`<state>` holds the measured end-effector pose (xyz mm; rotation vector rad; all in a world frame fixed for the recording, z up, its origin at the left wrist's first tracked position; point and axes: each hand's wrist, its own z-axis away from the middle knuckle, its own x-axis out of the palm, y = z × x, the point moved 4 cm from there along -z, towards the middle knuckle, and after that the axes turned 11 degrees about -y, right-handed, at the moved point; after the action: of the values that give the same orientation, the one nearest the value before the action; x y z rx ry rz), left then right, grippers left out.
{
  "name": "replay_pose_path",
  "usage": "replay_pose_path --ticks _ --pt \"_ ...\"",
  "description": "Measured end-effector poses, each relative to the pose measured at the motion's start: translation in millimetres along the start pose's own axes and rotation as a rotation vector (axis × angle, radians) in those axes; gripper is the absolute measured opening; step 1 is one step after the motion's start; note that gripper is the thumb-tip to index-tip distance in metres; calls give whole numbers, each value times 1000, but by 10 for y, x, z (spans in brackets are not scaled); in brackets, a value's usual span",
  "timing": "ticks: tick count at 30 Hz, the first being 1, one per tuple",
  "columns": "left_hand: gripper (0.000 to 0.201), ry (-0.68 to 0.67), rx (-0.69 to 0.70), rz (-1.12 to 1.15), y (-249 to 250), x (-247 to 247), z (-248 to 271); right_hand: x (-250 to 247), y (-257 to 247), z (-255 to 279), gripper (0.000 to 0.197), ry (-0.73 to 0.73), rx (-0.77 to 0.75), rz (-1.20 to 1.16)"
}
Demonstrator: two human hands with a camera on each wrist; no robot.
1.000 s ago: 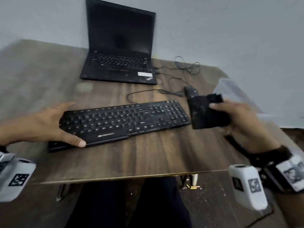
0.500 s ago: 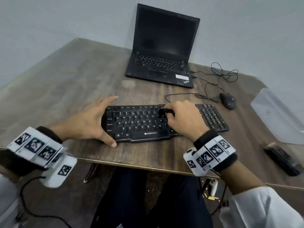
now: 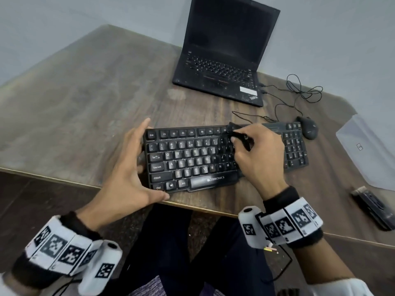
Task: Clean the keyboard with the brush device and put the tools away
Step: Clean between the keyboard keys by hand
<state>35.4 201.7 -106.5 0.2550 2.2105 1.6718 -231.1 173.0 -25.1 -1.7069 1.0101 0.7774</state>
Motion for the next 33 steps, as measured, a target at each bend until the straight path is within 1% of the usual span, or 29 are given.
replay_pose_path --ticks 2,5,10,13,16,21,26,30,33 --pt "146 21 14 57 -15 -2 -14 88 -134 25 10 4 -46 52" --pt "149 38 18 100 -31 -11 -11 204 -297 65 13 -18 -150 27" --pt "149 41 30 115 -37 13 -6 122 -270 -28 19 -103 -270 143" --pt "148 34 42 109 -23 39 -1 37 -195 -103 18 -98 -297 230" --pt "148 22 43 98 -24 36 -1 44 -176 -111 18 -99 -315 254" --pt "145 13 29 58 -20 5 3 161 -313 -134 23 -175 -379 235" --pt "147 10 28 76 -22 13 0 288 -594 -96 32 -230 -514 217" --pt "148 16 33 66 -5 25 11 425 -956 -51 34 -265 -634 183" --pt "148 28 48 74 6 27 26 518 -1206 3 42 -292 -698 200"
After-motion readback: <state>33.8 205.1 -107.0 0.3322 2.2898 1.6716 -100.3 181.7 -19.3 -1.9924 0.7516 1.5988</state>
